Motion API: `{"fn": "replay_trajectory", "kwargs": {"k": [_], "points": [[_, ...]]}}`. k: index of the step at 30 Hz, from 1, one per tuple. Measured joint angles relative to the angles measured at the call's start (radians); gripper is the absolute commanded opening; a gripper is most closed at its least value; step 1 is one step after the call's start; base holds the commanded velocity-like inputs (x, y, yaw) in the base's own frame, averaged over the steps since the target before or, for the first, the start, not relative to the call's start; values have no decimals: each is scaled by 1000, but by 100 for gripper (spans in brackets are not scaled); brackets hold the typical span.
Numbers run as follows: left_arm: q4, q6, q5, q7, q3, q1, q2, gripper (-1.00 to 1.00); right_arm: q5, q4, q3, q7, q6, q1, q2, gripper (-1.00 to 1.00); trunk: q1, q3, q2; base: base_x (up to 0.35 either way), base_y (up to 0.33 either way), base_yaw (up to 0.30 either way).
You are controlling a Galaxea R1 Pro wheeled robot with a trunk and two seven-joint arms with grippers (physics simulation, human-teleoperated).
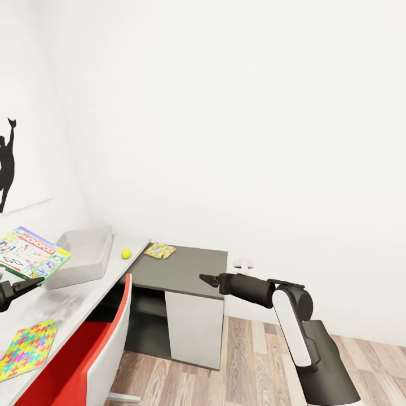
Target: Put all the toys in the child's room - the three board games (two on the bed and one on the table), the two jigsaw puzzles on the table, and the tennis ball on the table - inside the toy box on the table in the child's room.
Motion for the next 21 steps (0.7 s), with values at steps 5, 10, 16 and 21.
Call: {"fn": "replay_trajectory", "kwargs": {"k": [5, 10, 16, 21], "points": [[0, -2, 0, 1, 0, 0, -3, -100, 0, 0, 0, 0, 0, 0, 0, 100, 0, 0, 0, 200, -10, 24], [0, -2, 0, 2, 0, 0, -4, -100, 0, 0, 0, 0, 0, 0, 0, 100, 0, 0, 0, 254, -121, 201], [0, -2, 0, 0, 0, 0, -3, -100, 0, 0, 5, 0, 0, 0, 0, 100, 0, 0, 0, 122, -70, 276], [0, -2, -1, 0, -1, 0, -3, -100, 2, 0, 44, -1, -15, 0, 0, 100, 0, 0, 0, 14, -8, 286]]}}
